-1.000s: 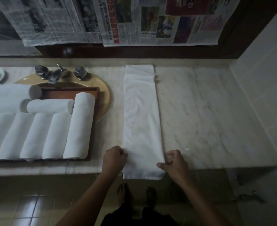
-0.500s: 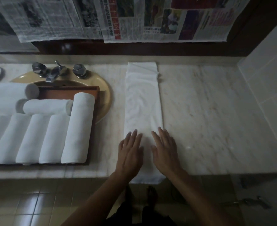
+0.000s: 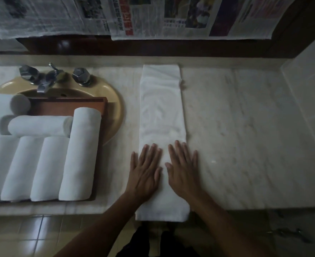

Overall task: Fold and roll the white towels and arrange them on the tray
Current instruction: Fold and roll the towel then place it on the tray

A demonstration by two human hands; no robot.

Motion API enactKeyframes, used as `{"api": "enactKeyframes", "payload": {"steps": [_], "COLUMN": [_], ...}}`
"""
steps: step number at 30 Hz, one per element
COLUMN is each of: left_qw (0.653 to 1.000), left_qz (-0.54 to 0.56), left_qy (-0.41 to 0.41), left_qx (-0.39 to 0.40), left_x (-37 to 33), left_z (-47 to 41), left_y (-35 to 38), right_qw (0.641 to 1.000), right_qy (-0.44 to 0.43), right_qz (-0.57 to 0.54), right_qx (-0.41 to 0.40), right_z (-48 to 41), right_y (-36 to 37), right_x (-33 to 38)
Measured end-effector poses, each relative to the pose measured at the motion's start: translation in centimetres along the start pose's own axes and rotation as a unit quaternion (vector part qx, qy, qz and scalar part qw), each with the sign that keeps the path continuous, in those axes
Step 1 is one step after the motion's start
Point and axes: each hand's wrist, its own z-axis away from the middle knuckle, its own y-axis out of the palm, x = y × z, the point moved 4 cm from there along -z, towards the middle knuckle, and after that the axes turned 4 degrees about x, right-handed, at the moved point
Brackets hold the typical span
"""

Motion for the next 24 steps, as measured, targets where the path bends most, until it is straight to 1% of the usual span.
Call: {"api": "enactKeyframes", "payload": {"steps": [5, 8, 11, 15, 18, 22, 24], "left_qw": [1.000, 0.999, 0.998, 0.998, 1.000, 0.996, 0.996], "left_qz": [-0.025, -0.040, -0.054, -0.024, -0.005, -0.002, -0.001], "left_qy": [-0.005, -0.026, -0.034, -0.042, -0.028, -0.088, -0.088], "left_qx": [-0.008, -0.005, 0.000, -0.034, -0.010, -0.006, -0.013], "left_x": [2.5, 3.5, 4.0, 2.2, 1.4, 4.3, 4.9], "left_z": [-7.0, -10.6, -12.2, -8.5, -5.0, -2.9, -0.8], "left_y": [-1.3, -1.7, -2.5, -2.5, -0.9, -1.9, -2.6], "right_qw": [1.000, 1.000, 1.000, 0.998, 1.000, 0.998, 0.998], "right_qy": [-0.003, -0.014, -0.010, 0.017, -0.007, 0.056, 0.067], "right_qz": [-0.011, 0.000, 0.018, -0.024, -0.011, 0.000, -0.010], "right_qx": [-0.014, -0.004, -0.007, -0.054, -0.016, 0.004, -0.005], "right_z": [-7.5, -11.8, -13.3, -8.4, -3.7, -1.9, -0.5], "right_y": [-1.1, -1.7, -2.5, -2.5, -0.8, -0.8, -1.4], "right_x": [-1.5, -2.4, -2.8, -1.4, -0.8, -4.3, -5.6]}}
